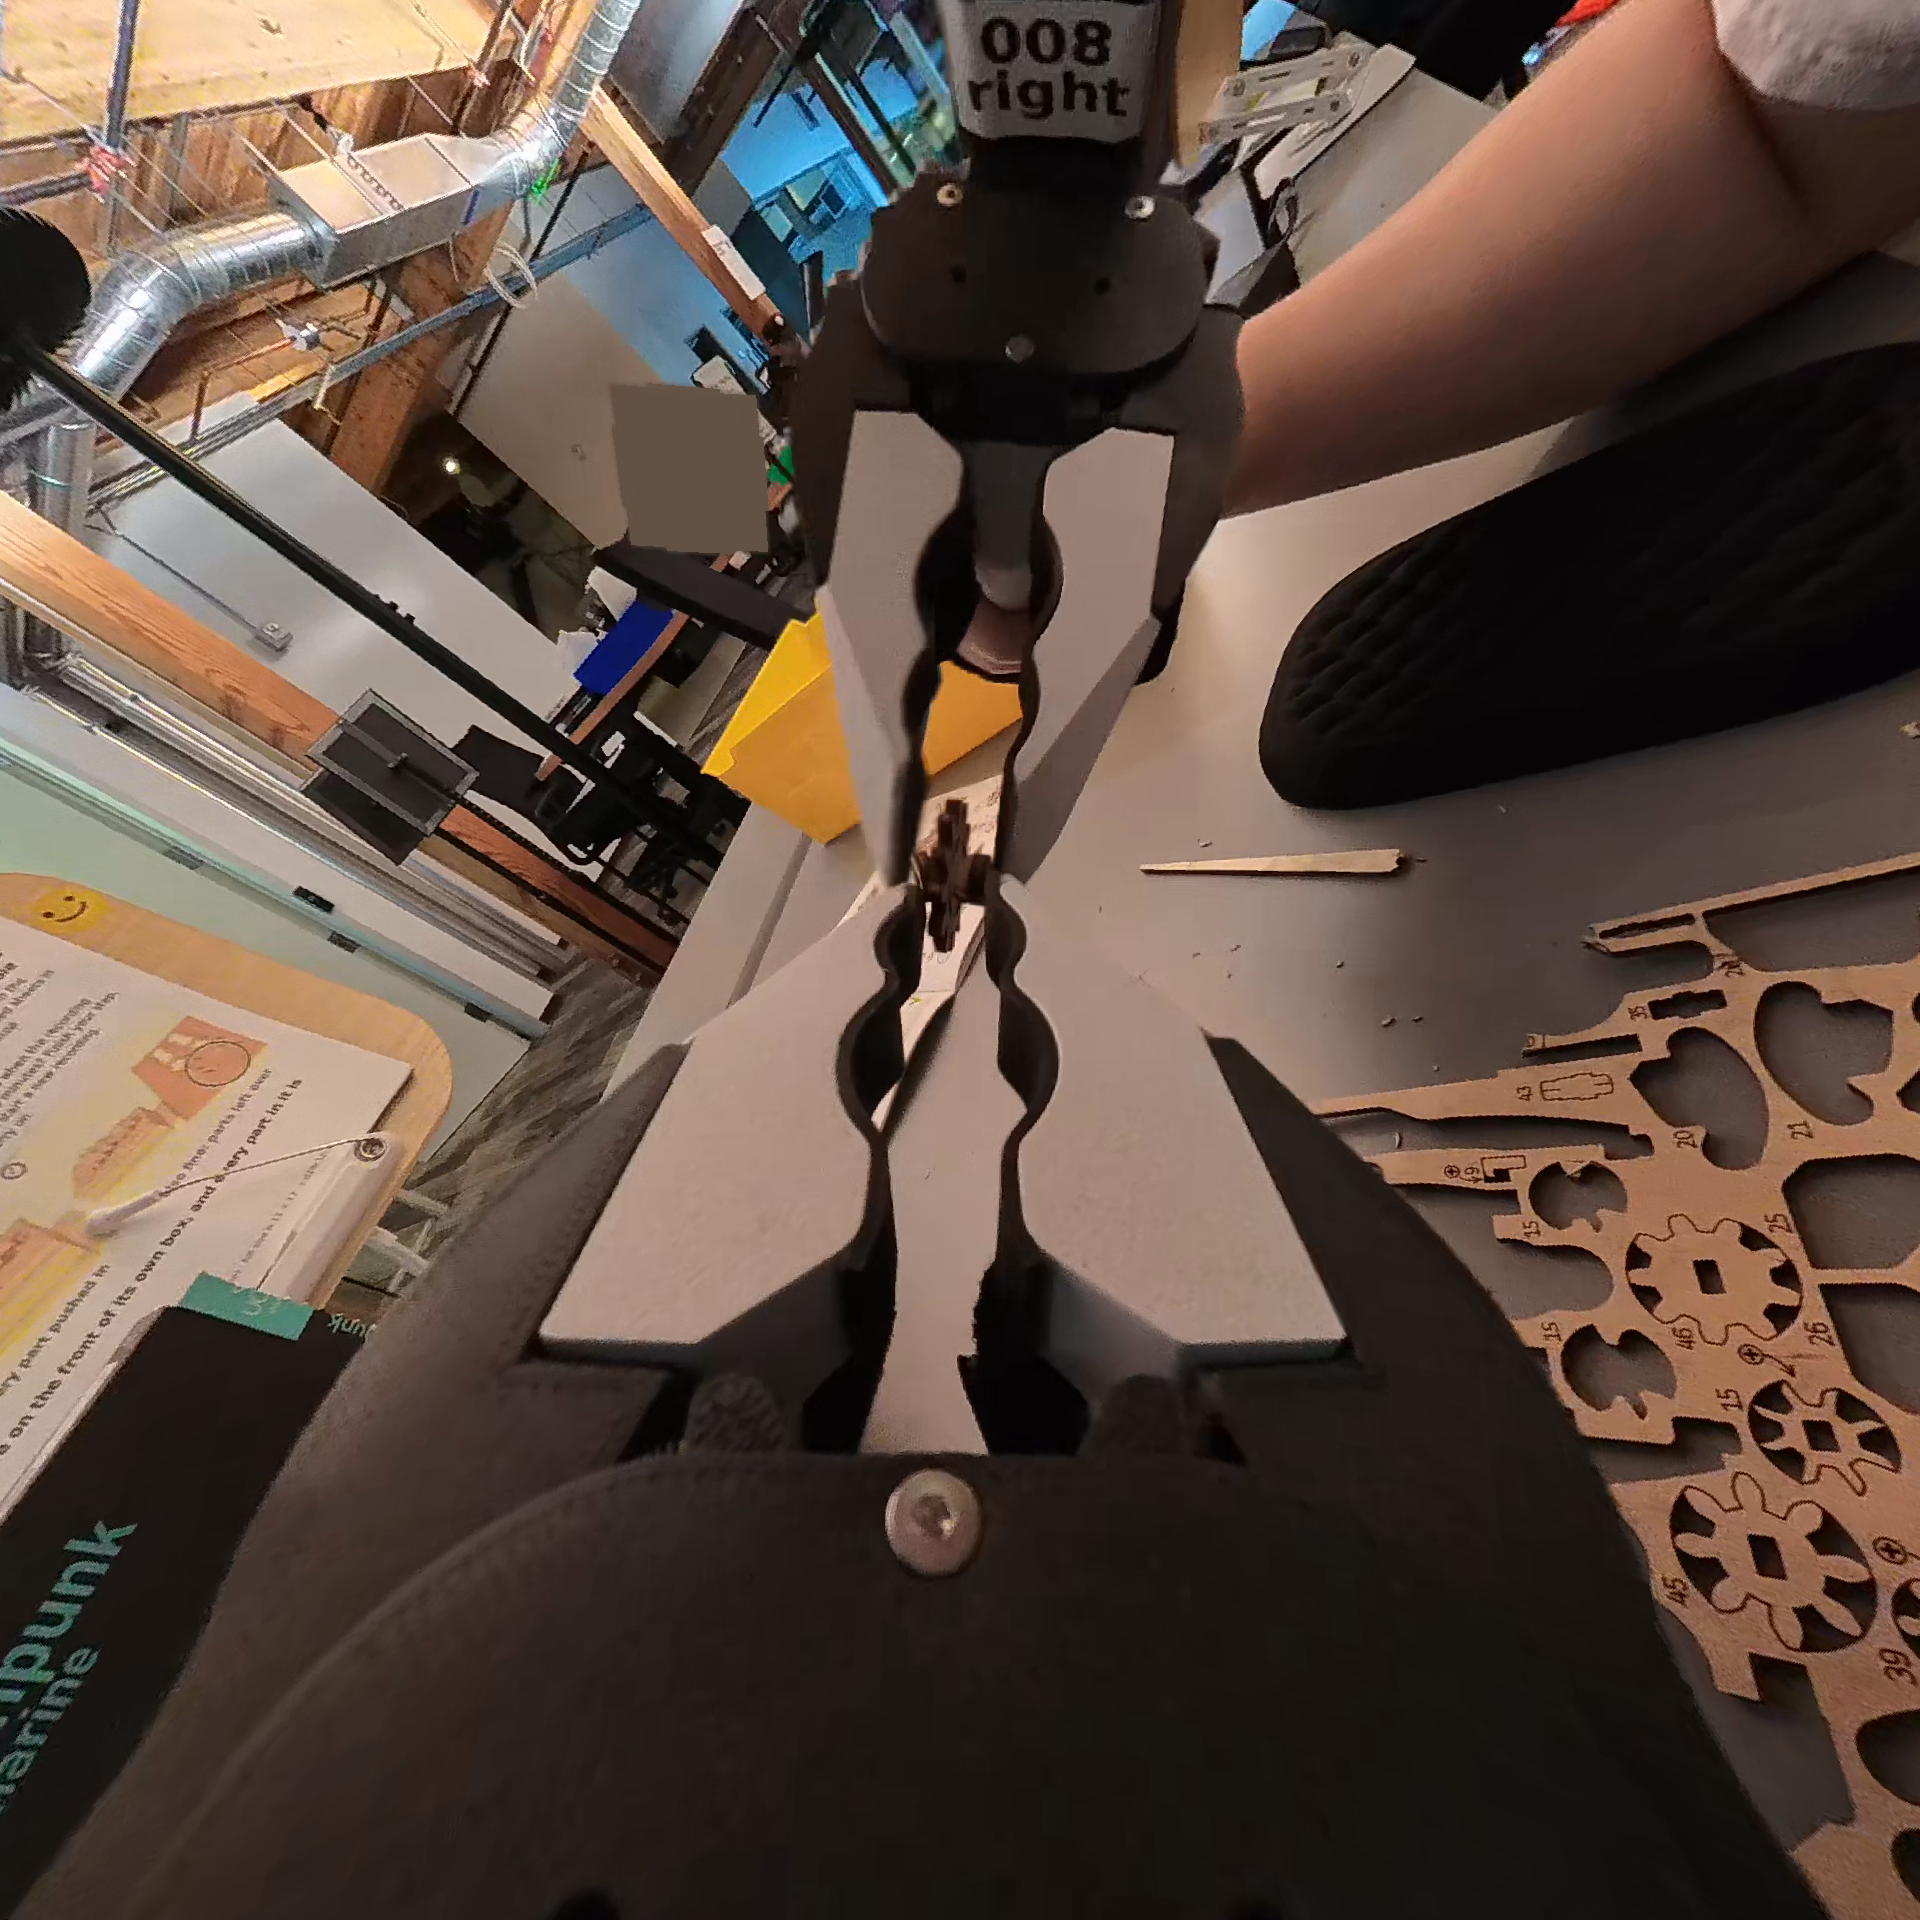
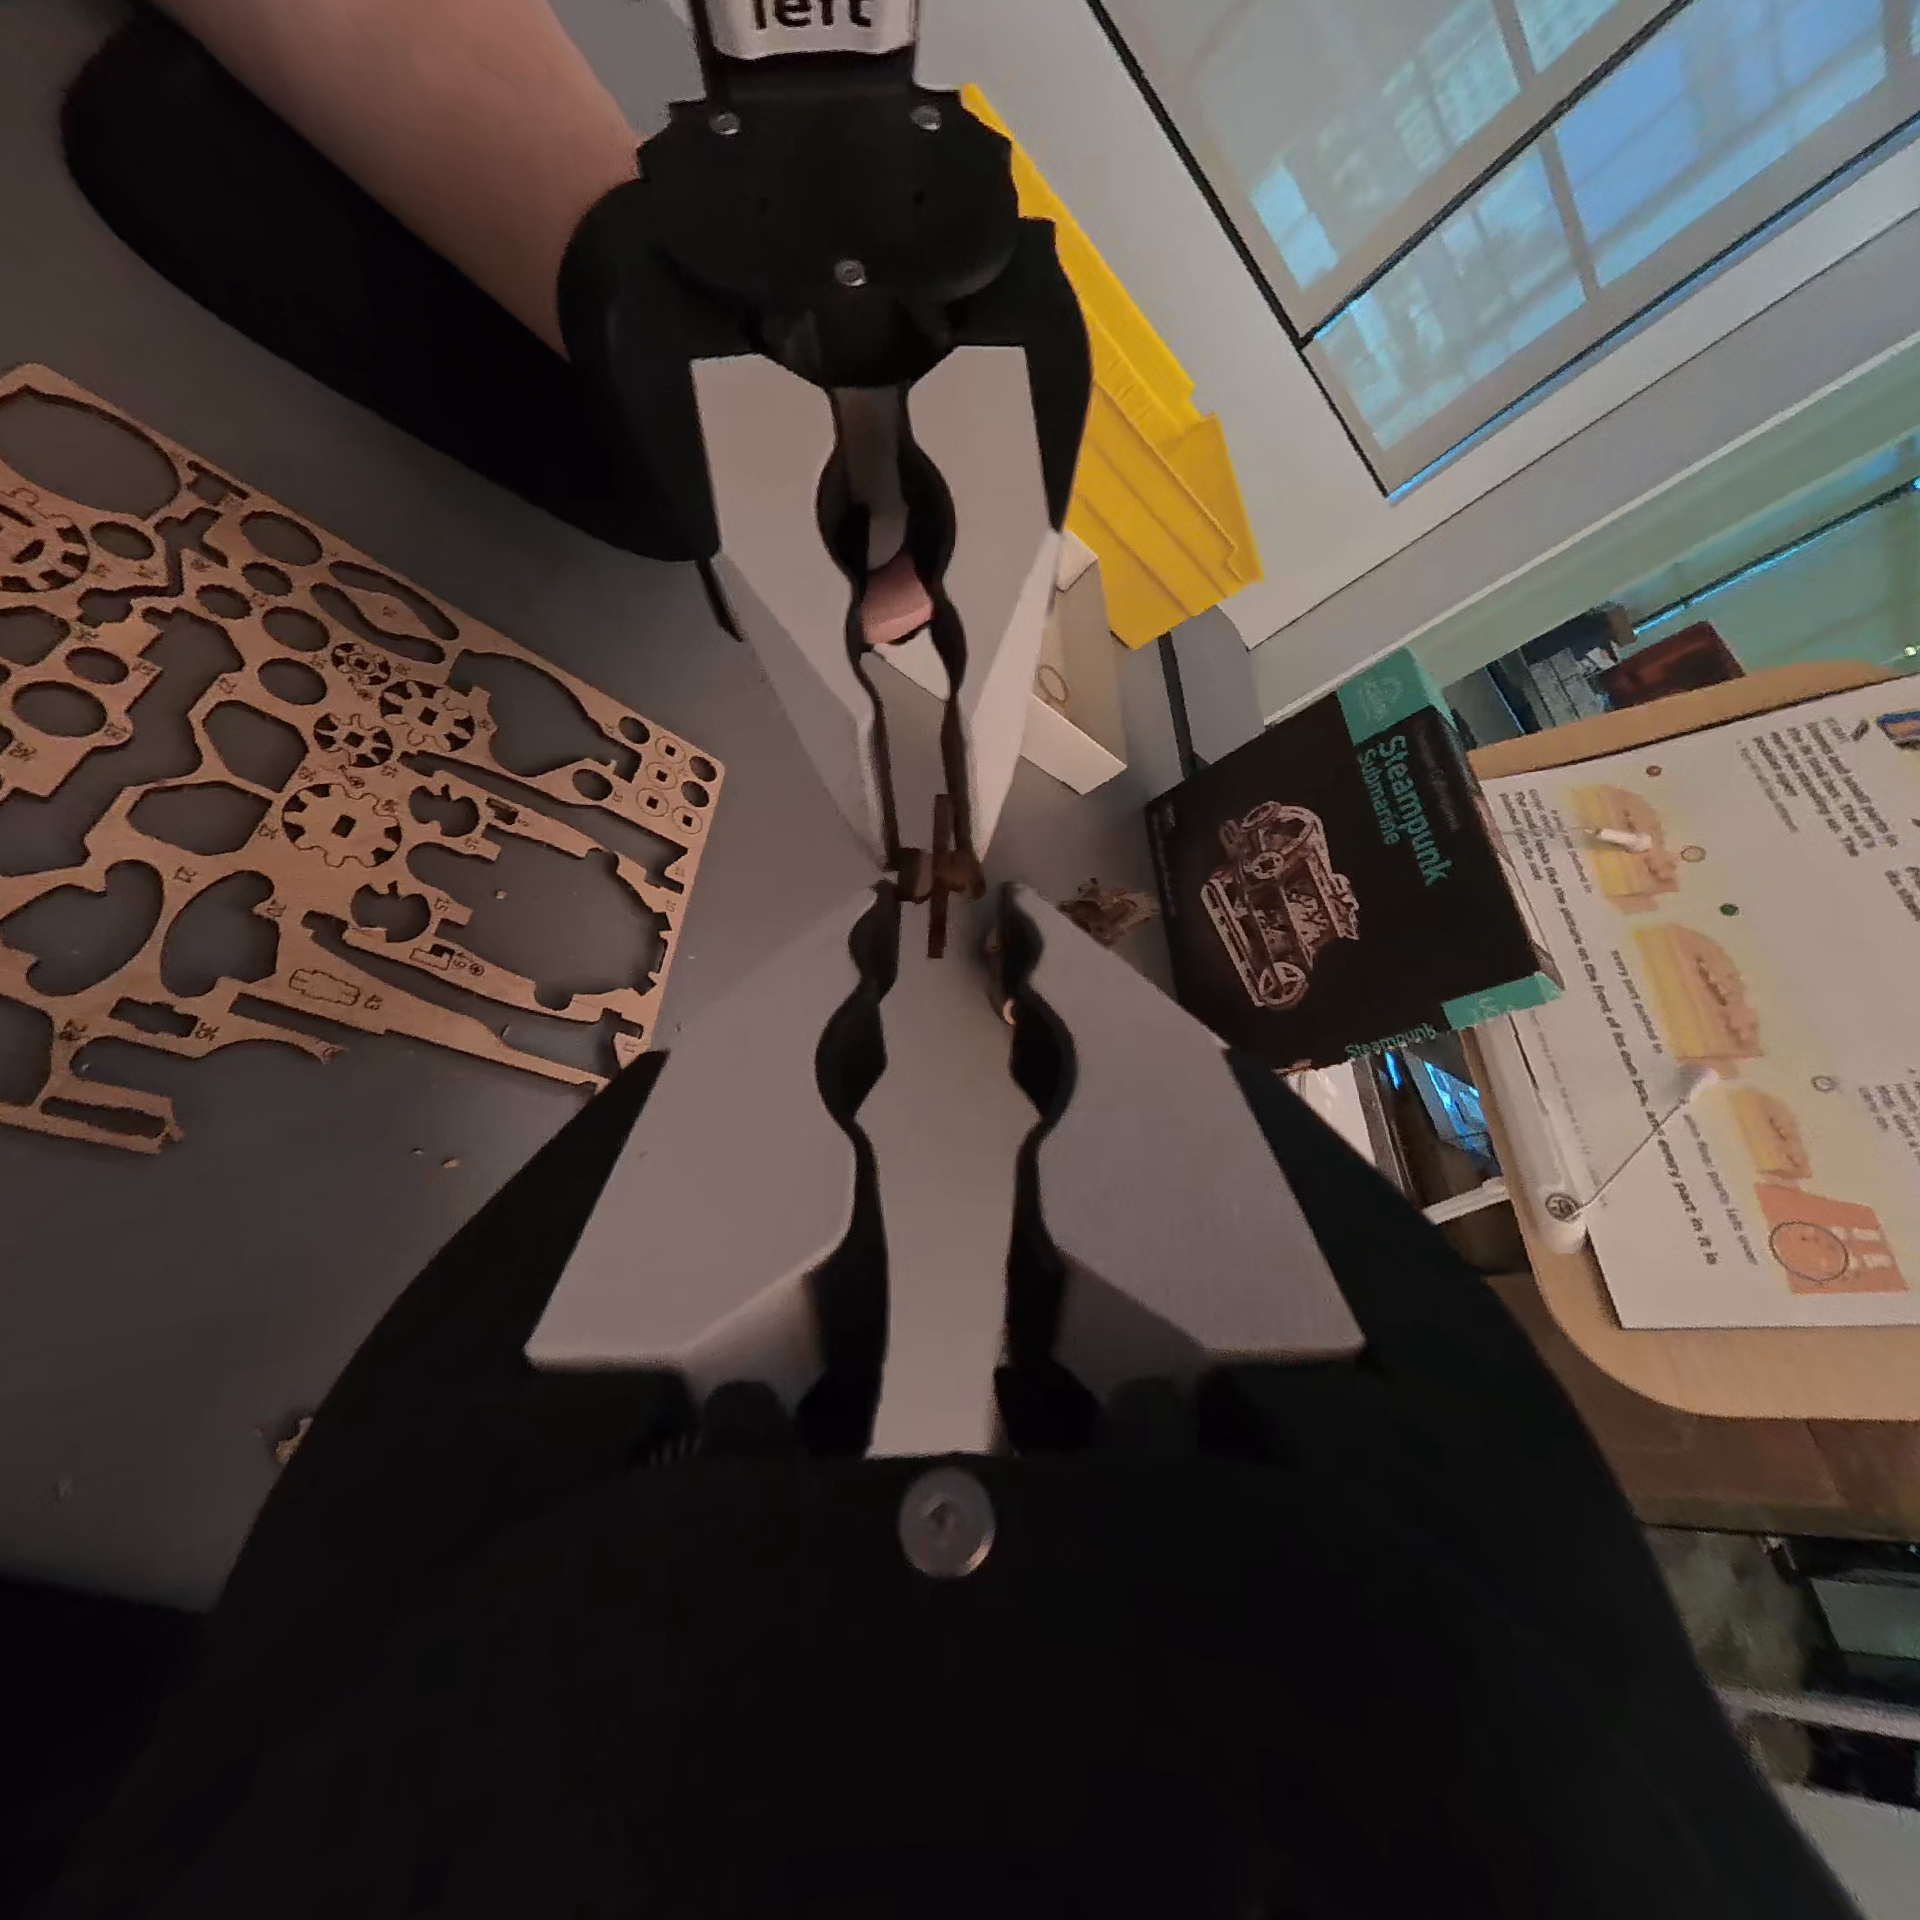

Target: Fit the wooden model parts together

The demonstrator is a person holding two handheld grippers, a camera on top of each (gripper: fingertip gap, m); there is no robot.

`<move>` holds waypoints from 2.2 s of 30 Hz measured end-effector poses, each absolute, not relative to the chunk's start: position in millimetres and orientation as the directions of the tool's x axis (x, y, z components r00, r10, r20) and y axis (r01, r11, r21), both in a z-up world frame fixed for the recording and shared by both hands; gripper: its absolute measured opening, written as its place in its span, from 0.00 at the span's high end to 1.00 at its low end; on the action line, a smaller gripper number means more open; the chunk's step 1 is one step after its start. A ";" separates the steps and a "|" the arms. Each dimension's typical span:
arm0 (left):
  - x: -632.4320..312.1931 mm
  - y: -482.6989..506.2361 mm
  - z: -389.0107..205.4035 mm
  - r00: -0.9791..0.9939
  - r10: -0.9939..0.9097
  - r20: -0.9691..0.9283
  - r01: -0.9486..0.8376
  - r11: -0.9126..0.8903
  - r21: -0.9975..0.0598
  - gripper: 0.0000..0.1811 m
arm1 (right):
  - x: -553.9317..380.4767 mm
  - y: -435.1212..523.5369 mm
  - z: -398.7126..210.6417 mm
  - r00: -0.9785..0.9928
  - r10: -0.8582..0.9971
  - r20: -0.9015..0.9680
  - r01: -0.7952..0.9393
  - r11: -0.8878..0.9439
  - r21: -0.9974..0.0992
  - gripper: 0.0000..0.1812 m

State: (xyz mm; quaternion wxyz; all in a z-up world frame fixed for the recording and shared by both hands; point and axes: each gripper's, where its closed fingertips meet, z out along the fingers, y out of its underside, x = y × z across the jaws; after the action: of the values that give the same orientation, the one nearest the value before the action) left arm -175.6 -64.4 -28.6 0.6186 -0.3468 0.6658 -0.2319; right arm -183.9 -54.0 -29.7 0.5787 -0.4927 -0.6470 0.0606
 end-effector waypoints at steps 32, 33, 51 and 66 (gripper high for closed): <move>-177.1 -65.5 -24.0 0.026 -0.734 -0.678 -0.162 0.667 -0.728 0.95 | -188.1 -54.8 -26.0 0.178 0.705 0.686 0.598 0.476 -0.645 0.93; -176.9 -65.5 -25.6 0.022 -0.725 -0.688 -0.168 0.676 -0.718 0.95 | -188.1 -55.2 -27.9 0.164 0.712 0.683 0.599 0.478 -0.642 0.93; -176.6 -67.0 -20.0 0.055 -0.700 -0.712 -0.174 0.695 -0.698 0.95 | -187.7 -55.9 -21.9 0.164 0.643 0.748 0.613 0.527 -0.588 0.93; -177.6 -61.0 -19.8 0.059 -0.751 -0.658 -0.176 0.641 -0.747 0.95 | -187.9 -49.3 -22.8 0.226 0.649 0.726 0.599 0.495 -0.629 0.94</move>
State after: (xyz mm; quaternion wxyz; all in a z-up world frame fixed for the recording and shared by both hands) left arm -177.6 -61.0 -19.8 0.6335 -0.3578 0.6475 -0.2268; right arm -187.9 -49.3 -22.8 0.6007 -0.5020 -0.6219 0.0208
